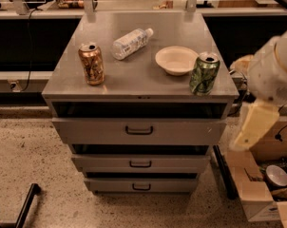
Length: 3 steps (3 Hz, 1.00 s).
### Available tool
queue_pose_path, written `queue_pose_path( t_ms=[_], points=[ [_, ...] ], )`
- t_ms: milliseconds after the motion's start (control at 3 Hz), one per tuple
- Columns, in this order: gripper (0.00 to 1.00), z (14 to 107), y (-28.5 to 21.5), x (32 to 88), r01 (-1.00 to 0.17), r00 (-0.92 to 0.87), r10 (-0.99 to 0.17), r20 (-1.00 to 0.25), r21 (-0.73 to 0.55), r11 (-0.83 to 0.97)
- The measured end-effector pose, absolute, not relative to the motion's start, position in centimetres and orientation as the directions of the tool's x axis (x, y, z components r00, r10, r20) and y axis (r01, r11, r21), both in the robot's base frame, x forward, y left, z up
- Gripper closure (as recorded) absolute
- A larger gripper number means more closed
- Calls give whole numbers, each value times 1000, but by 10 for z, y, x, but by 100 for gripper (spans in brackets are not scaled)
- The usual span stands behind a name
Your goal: Open top drawer
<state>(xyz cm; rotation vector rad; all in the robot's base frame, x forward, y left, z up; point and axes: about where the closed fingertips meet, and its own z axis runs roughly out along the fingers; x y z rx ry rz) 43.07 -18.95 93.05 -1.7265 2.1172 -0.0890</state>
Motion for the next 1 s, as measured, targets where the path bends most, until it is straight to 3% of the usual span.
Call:
queue_pose_path(
  t_ms=[667, 1000],
  points=[
    [0, 881, -172, 410, -905, -3, -965, -263, -409, 114],
    [0, 864, -155, 414, -921, 19, -954, -299, -376, 100]
  ],
)
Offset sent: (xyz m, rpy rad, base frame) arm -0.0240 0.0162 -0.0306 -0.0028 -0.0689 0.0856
